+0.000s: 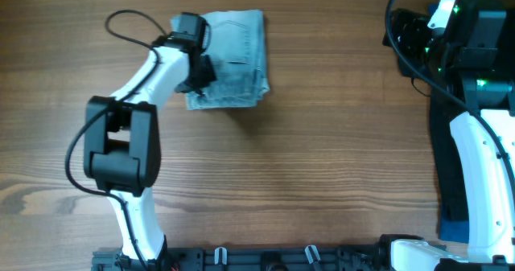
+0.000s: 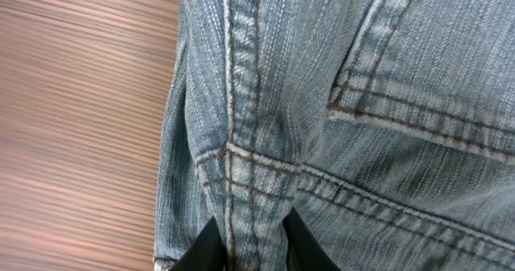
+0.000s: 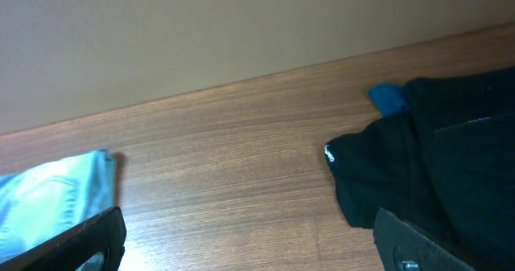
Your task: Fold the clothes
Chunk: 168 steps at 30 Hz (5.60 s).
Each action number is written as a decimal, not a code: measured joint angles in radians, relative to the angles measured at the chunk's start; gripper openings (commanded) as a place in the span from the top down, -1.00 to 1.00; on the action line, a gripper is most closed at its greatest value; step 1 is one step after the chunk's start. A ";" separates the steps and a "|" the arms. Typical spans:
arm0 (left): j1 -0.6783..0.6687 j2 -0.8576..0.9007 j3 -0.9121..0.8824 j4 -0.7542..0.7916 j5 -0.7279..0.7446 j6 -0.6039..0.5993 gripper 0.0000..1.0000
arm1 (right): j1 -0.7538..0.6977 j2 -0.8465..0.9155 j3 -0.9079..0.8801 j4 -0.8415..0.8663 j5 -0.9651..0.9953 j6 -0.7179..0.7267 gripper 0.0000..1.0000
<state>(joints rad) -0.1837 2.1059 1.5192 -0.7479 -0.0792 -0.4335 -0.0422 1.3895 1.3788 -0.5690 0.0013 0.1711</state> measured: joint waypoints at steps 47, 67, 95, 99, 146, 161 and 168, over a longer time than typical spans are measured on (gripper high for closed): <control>0.578 -0.017 -0.026 0.285 0.264 0.164 0.92 | 0.000 0.000 0.000 0.000 0.000 0.000 -0.99; 0.497 0.016 0.010 -0.024 0.083 0.143 0.91 | 0.000 0.000 0.000 0.000 0.000 0.000 -0.99; 0.315 -0.315 -0.041 -0.072 0.191 0.151 -1.00 | 0.000 0.000 0.000 0.000 0.000 0.000 -0.99; 0.301 -0.315 -0.041 -0.071 0.201 0.156 -1.00 | 0.000 0.000 0.000 0.000 0.000 0.000 -0.99; 0.301 -0.315 -0.041 -0.071 0.202 0.158 -1.00 | 0.000 0.000 0.000 -0.001 0.000 0.000 -0.99; 0.301 -0.315 -0.041 -0.071 0.201 0.158 -1.00 | 0.000 0.000 -0.001 -0.001 0.000 0.000 -0.99; 0.301 -0.315 -0.041 -0.071 0.202 0.158 -0.99 | 0.010 -0.082 -0.062 -0.020 0.034 0.000 -0.99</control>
<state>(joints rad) 0.1177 1.7905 1.4784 -0.8185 0.1226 -0.2756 -0.0326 1.3071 1.3167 -0.5892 0.0349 0.1711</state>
